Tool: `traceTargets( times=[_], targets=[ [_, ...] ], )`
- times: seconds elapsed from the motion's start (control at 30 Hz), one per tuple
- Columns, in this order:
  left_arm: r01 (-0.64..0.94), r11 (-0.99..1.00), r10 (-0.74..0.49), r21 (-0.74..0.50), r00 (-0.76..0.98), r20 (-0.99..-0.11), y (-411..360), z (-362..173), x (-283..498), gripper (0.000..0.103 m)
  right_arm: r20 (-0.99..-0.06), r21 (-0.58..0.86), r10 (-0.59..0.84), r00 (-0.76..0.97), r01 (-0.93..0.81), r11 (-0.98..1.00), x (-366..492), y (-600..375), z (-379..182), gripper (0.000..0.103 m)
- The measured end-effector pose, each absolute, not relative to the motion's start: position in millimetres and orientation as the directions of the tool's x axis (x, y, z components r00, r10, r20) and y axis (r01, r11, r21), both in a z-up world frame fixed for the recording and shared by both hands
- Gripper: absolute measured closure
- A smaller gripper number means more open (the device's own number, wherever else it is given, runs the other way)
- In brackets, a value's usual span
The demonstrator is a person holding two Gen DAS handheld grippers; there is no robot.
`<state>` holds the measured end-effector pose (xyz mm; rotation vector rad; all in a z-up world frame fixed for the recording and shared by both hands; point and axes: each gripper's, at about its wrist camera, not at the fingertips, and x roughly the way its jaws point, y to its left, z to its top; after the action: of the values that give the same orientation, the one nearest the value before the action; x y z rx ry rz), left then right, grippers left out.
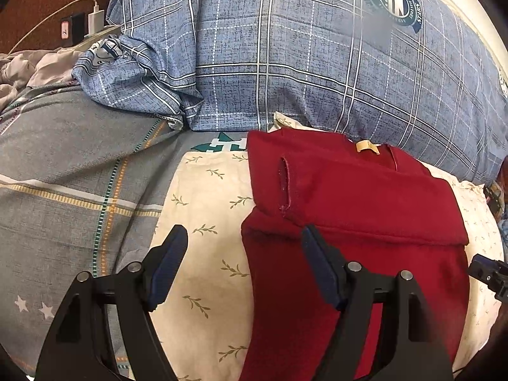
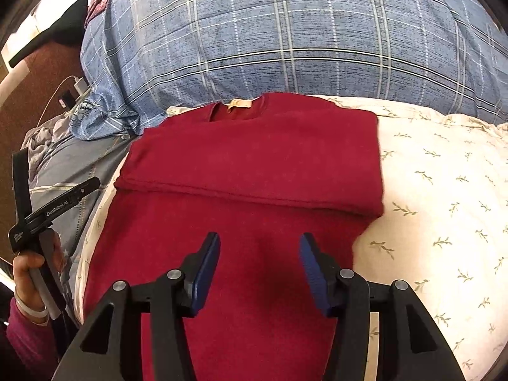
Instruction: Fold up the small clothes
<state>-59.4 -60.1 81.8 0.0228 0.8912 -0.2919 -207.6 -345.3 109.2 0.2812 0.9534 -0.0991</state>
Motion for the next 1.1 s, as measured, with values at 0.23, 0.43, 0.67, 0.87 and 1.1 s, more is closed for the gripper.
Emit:
traceTargets(
  times=[0.23,0.43,0.67,0.87,1.1],
  targets=[
    [0.278,0.951,-0.277,-0.133,0.584,-0.763,-71.1,78.0,-53.0,0.029,-0.817,0.156,-0.051,0.574,0.305,0.94,-214.3,-377.9,114.3,0.045],
    [0.307,0.944,-0.284,-0.119,0.577,-0.766,-89.3,72.8,-36.7,0.029,-0.811,0.164,-0.086,0.578,0.366,0.916,-203.4,-399.4,115.8,0.045],
    [0.31,0.948,-0.246,-0.07,0.576,-0.779,-106.4,59.0,-16.9,0.029,-0.835,0.025,-0.159,0.527,0.325,0.945,-159.2,-386.9,101.9,0.066],
    [0.304,0.95,-0.233,-0.07,0.542,-0.807,-103.9,40.8,-4.9,0.029,-0.864,-0.006,-0.164,0.475,0.318,0.948,-152.9,-394.2,81.4,0.064],
    [0.303,0.952,-0.214,-0.038,0.574,-0.79,-107.3,52.6,5.7,0.029,-0.813,0.049,-0.14,0.565,0.307,0.951,-124.7,-391.0,110.7,0.063]
  ],
)
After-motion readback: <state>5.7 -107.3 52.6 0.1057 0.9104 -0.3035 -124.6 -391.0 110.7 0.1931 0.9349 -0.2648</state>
